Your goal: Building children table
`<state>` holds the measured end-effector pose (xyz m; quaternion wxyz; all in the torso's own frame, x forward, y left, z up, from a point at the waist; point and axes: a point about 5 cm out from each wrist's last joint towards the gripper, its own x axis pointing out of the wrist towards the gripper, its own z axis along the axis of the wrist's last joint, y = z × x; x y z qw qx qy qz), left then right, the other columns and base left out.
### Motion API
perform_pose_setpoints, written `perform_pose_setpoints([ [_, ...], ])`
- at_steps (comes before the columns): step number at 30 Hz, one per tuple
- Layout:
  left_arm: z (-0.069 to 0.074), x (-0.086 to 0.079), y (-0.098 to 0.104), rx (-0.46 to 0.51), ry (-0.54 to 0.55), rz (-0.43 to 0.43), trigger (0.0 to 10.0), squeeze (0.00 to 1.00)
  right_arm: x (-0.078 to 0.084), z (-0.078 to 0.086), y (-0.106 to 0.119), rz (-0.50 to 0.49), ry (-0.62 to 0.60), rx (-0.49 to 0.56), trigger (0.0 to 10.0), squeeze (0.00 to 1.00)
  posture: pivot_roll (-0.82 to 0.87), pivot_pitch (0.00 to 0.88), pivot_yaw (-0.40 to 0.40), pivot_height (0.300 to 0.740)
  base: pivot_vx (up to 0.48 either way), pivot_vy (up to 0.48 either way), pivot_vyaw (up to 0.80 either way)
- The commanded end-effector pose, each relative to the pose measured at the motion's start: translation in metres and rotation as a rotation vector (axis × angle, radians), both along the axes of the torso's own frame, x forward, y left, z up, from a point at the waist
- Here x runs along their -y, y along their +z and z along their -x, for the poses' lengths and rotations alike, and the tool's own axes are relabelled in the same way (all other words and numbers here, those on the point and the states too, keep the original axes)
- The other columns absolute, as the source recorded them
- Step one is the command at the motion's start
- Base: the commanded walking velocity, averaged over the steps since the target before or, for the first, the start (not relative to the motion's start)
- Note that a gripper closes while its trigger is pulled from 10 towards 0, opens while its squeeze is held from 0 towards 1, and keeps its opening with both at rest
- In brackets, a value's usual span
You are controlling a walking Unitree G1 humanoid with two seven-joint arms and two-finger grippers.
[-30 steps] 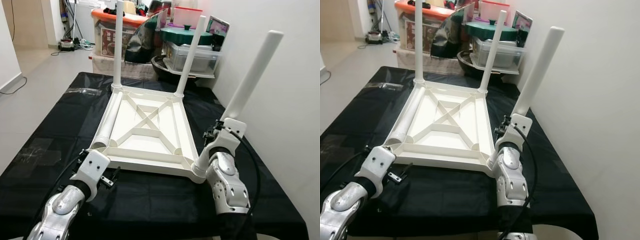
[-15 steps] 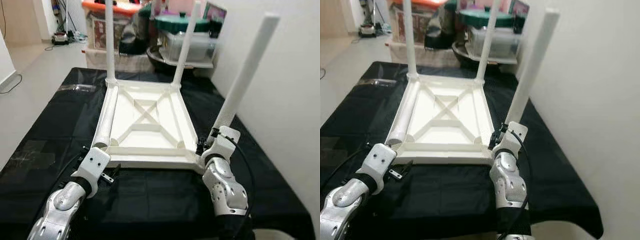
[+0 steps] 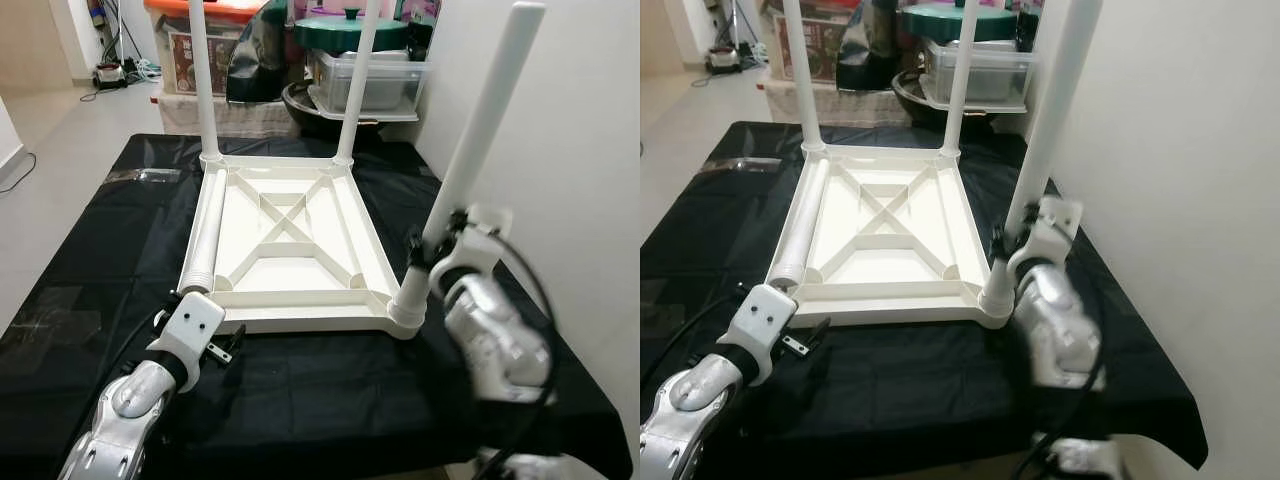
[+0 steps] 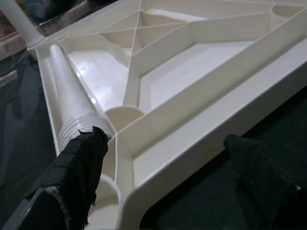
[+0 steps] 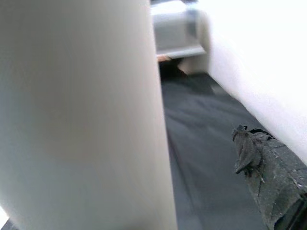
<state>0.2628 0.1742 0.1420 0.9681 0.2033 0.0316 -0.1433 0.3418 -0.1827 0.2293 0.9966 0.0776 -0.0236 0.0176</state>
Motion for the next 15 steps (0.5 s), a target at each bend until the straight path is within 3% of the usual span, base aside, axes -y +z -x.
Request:
perform_pose_setpoints([
  [1,0.000,0.000,-0.004,-0.014,-0.011,-0.020,10.0,0.00,0.003,-0.001,-0.002,-0.010,0.038,-0.024,10.0,0.00,0.07,0.000,-0.115,0.740,0.000,0.000,0.00],
  [6,-0.002,0.000,-0.003,-0.006,-0.022,-0.022,10.0,0.00,0.027,-0.014,0.013,0.072,0.145,-0.028,10.0,0.00,0.07,0.000,-0.120,0.740,0.000,0.000,0.00],
  [10,-0.002,0.001,-0.002,-0.003,-0.024,-0.022,10.0,0.00,0.032,-0.017,0.015,0.088,0.199,-0.039,10.0,0.00,0.07,0.000,-0.121,0.740,0.000,0.000,0.00],
  [15,-0.004,0.003,-0.003,0.000,-0.033,-0.021,10.0,0.00,0.037,-0.024,0.016,0.152,0.411,-0.035,10.0,0.00,0.07,0.000,-0.123,0.740,0.000,0.000,0.00],
])
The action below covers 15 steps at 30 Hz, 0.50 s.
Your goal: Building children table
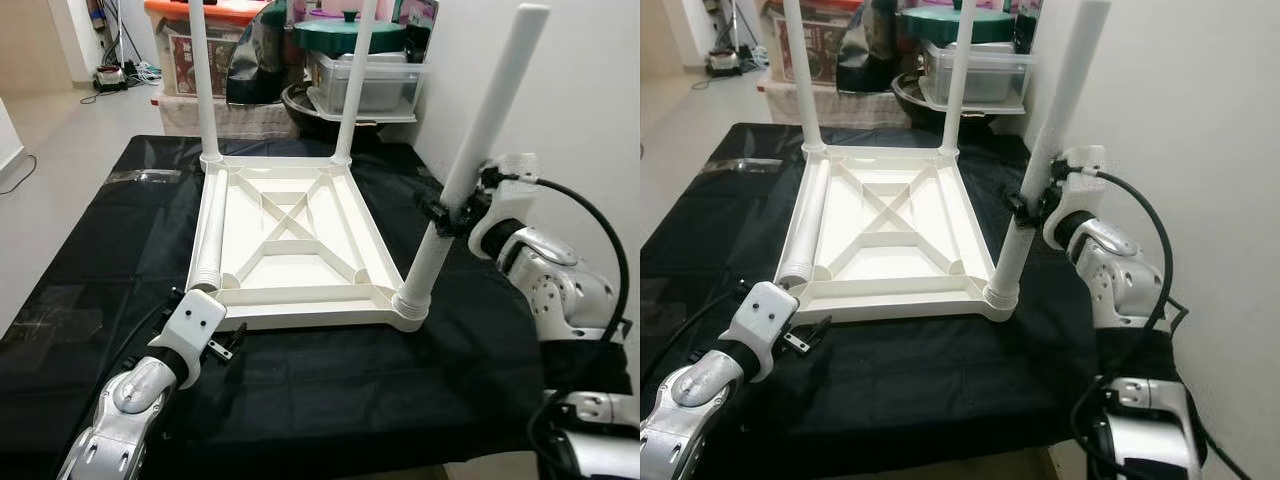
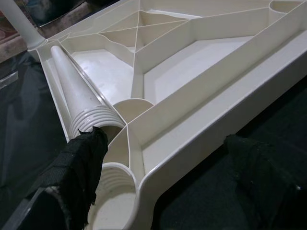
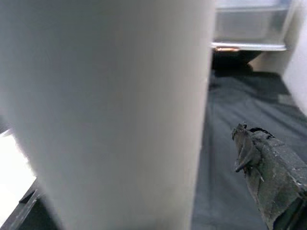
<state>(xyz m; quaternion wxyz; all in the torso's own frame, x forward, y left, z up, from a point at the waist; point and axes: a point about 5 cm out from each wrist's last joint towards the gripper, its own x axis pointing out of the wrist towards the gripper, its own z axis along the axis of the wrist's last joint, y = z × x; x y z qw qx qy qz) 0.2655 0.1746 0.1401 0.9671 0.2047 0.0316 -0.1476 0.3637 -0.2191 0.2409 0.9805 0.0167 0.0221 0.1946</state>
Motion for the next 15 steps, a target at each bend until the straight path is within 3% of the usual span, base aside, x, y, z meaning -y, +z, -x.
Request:
perform_pose_setpoints([
  [1,-0.001,0.003,-0.001,0.002,-0.024,-0.018,10.0,0.00,0.001,-0.002,0.004,0.016,0.054,0.026,10.0,0.00,0.07,0.000,-0.123,0.740,0.000,0.000,0.00],
  [3,-0.003,0.004,-0.001,0.004,-0.030,-0.019,10.0,0.00,0.004,-0.005,0.003,0.039,0.143,0.028,9.8,0.00,0.08,0.000,-0.128,0.740,0.000,0.000,0.00],
  [4,-0.004,0.005,-0.001,0.006,-0.032,-0.019,10.0,0.00,0.005,-0.006,0.001,0.039,0.184,0.021,4.8,0.00,0.08,0.000,-0.133,0.740,0.000,0.000,0.00],
  [6,-0.005,0.005,-0.001,0.008,-0.033,-0.020,10.0,0.00,0.007,-0.008,-0.001,0.039,0.226,0.011,4.8,0.00,0.08,0.000,-0.133,0.740,0.000,0.000,0.00],
  [7,-0.005,0.005,-0.001,0.009,-0.033,-0.020,10.0,0.00,0.008,-0.009,-0.003,0.037,0.230,0.005,0.0,0.00,0.08,0.000,-0.137,0.740,0.000,0.000,0.00],
  [15,-0.004,0.005,-0.002,0.010,-0.032,-0.023,10.0,0.00,0.016,-0.012,-0.016,-0.002,0.225,-0.029,0.0,0.00,0.09,0.000,-0.146,0.740,0.000,0.000,0.00],
])
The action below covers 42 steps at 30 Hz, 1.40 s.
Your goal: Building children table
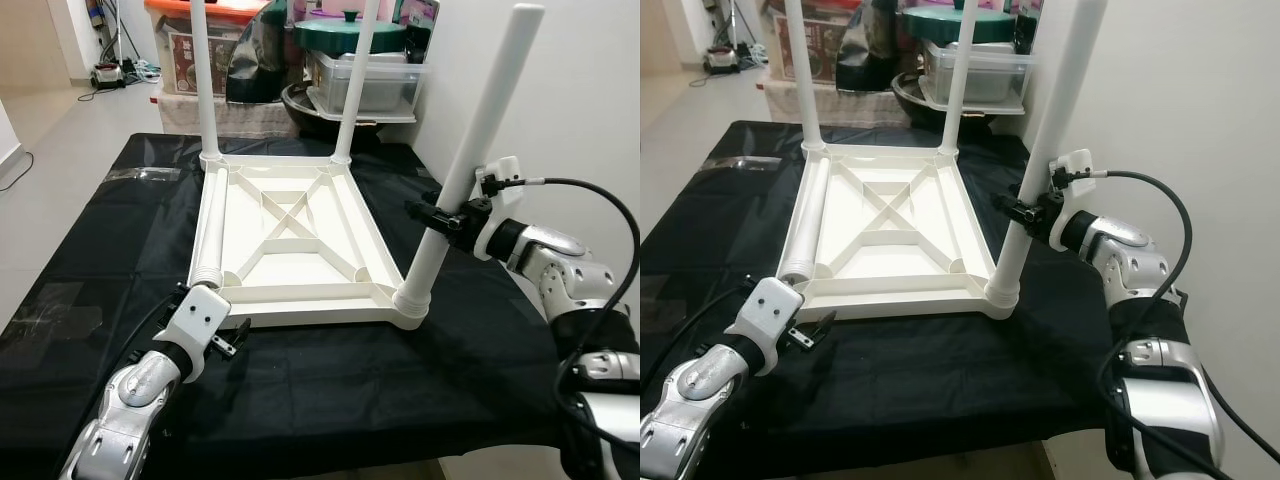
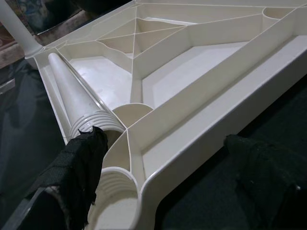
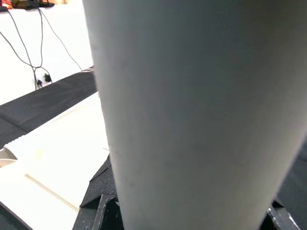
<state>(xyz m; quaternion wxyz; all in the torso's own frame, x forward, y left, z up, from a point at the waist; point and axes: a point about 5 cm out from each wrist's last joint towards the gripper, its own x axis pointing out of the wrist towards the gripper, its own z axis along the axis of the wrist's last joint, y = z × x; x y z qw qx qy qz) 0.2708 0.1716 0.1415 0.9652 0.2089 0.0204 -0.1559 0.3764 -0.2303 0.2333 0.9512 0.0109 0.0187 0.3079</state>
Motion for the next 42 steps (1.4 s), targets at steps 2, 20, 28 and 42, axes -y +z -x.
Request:
perform_pose_setpoints([
  [2,0.002,0.002,-0.004,-0.011,-0.013,-0.018,10.0,0.00,0.008,-0.001,-0.014,0.003,-0.085,-0.044,0.0,0.00,0.09,0.000,-0.147,0.740,0.000,0.000,0.00],
  [20,0.001,0.007,-0.002,-0.012,-0.023,-0.002,10.0,0.00,-0.104,0.023,-0.071,-0.207,-0.885,-0.325,0.0,0.00,0.09,0.000,-0.134,0.740,0.000,0.000,0.00],
  [28,-0.002,0.007,-0.002,-0.009,-0.020,0.005,10.0,0.00,-0.124,0.016,-0.044,-0.256,-0.795,-0.329,10.0,0.00,0.07,0.000,-0.140,0.740,0.000,0.000,0.00],
  [42,-0.004,0.011,-0.004,-0.014,-0.042,0.005,10.0,0.00,-0.074,0.023,0.016,-0.129,-0.480,-0.077,10.0,0.00,0.03,0.000,-0.111,0.740,0.000,0.000,0.00],
])
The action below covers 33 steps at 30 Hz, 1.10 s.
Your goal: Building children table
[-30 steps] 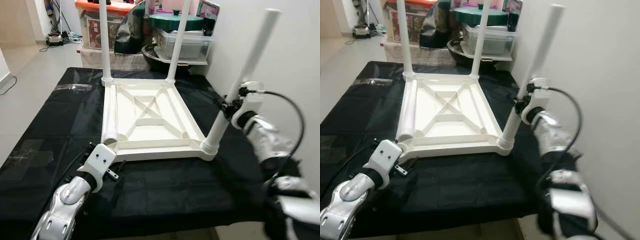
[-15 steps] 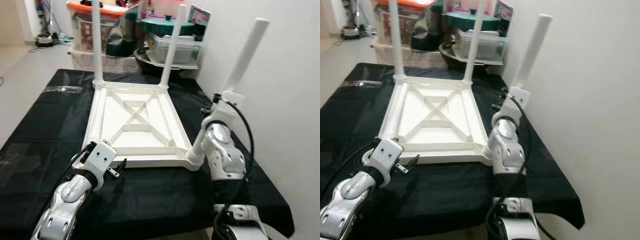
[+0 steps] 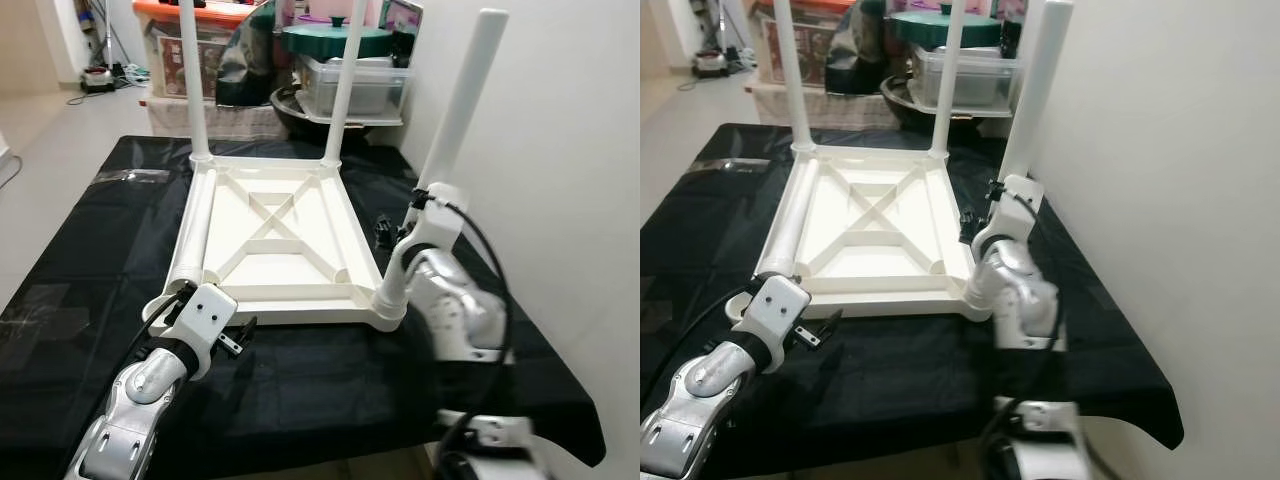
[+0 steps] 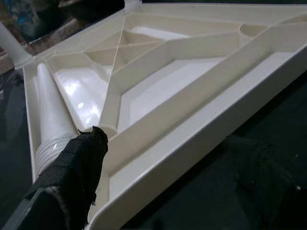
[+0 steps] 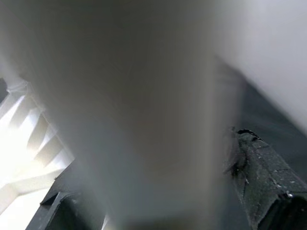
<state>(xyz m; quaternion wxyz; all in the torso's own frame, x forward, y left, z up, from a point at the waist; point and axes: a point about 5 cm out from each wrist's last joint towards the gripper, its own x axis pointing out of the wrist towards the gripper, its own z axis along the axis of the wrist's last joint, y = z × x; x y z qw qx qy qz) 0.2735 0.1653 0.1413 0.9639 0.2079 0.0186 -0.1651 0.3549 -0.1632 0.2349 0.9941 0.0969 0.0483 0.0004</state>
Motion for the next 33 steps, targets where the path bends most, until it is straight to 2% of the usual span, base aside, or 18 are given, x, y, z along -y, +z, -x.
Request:
perform_pose_setpoints([
  [1,-0.001,0.004,-0.004,-0.013,-0.023,0.002,10.0,0.00,-0.007,0.001,0.014,0.011,0.143,0.047,10.0,0.00,0.03,0.000,-0.111,0.740,0.000,0.000,0.00],
  [3,-0.002,0.008,-0.004,-0.012,-0.034,0.004,10.0,0.00,0.000,0.003,0.021,0.094,0.324,0.091,10.0,0.00,0.04,0.000,-0.113,0.740,0.000,0.000,0.00],
  [4,-0.002,0.008,-0.004,-0.012,-0.034,0.004,10.0,0.00,0.000,0.003,0.021,0.094,0.324,0.091,10.0,0.00,0.04,0.000,-0.113,0.740,0.000,0.000,0.00],
  [6,-0.003,0.009,-0.003,-0.009,-0.038,0.005,10.0,0.00,0.008,0.004,0.020,0.182,0.480,0.123,10.0,0.00,0.04,0.000,-0.113,0.740,0.000,0.000,0.00],
  [7,-0.003,0.009,-0.003,-0.009,-0.038,0.005,10.0,0.00,0.008,0.004,0.020,0.182,0.480,0.123,10.0,0.00,0.04,0.000,-0.113,0.740,0.000,0.000,0.00],
  [8,-0.003,0.009,-0.003,-0.008,-0.040,0.004,10.0,0.00,0.014,0.002,0.017,0.229,0.555,0.144,10.0,0.00,0.04,0.000,-0.114,0.740,0.000,0.000,0.00],
  [9,-0.003,0.009,-0.003,-0.008,-0.040,0.004,10.0,0.00,0.014,0.002,0.017,0.229,0.555,0.144,10.0,0.00,0.04,0.000,-0.114,0.740,0.000,0.000,0.00],
  [11,-0.004,0.008,-0.003,-0.005,-0.041,0.002,10.0,0.00,0.029,-0.001,0.005,0.321,0.732,0.132,10.0,0.00,0.05,0.000,-0.123,0.740,0.000,0.000,0.00],
  [12,-0.004,0.008,-0.003,-0.005,-0.041,0.002,10.0,0.00,0.029,-0.001,0.005,0.321,0.732,0.132,10.0,0.00,0.05,0.000,-0.123,0.740,0.000,0.000,0.00],
  [15,-0.003,0.007,-0.001,0.001,-0.041,-0.002,10.0,0.00,0.041,-0.006,-0.003,0.362,0.845,0.083,10.0,0.00,0.07,0.000,-0.136,0.740,0.000,0.000,0.00],
  [20,-0.003,0.006,0.000,0.005,-0.041,-0.006,10.0,0.00,0.043,-0.009,-0.005,0.356,0.912,0.059,10.0,0.00,0.08,0.000,-0.146,0.740,0.000,0.000,0.00],
  [21,-0.003,0.006,0.000,0.007,-0.039,-0.008,10.0,0.00,0.043,-0.011,-0.007,0.355,0.922,0.058,5.3,0.00,0.09,0.000,-0.149,0.740,0.000,0.000,0.00],
  [22,-0.002,0.005,0.001,0.009,-0.037,-0.011,10.0,0.00,0.042,-0.013,-0.007,0.331,0.909,0.075,0.0,0.00,0.10,0.000,-0.156,0.740,0.000,0.000,0.00],
  [26,-0.002,0.004,0.002,0.012,-0.034,-0.012,10.0,0.00,0.044,-0.021,-0.007,0.272,0.853,0.126,0.0,0.00,0.10,0.000,-0.154,0.740,0.000,0.000,0.00],
  [29,-0.002,0.006,0.002,0.011,-0.041,-0.013,10.0,0.00,0.046,-0.030,-0.003,0.190,0.677,0.189,0.0,0.00,0.10,0.000,-0.150,0.740,0.000,0.000,0.00],
  [31,-0.002,0.006,0.002,0.011,-0.041,-0.013,10.0,0.00,0.046,-0.030,-0.003,0.190,0.677,0.189,0.0,0.00,0.10,0.000,-0.150,0.740,0.000,0.000,0.00],
  [32,-0.002,0.006,0.001,0.010,-0.043,-0.014,10.0,0.00,0.046,-0.032,-0.003,0.172,0.637,0.200,0.0,0.00,0.10,0.000,-0.150,0.740,0.000,0.000,0.00],
  [33,-0.002,0.006,0.001,0.010,-0.045,-0.014,10.0,0.00,0.047,-0.036,-0.008,0.169,0.462,0.165,0.0,0.00,0.09,0.000,-0.150,0.740,0.000,0.000,0.00],
])
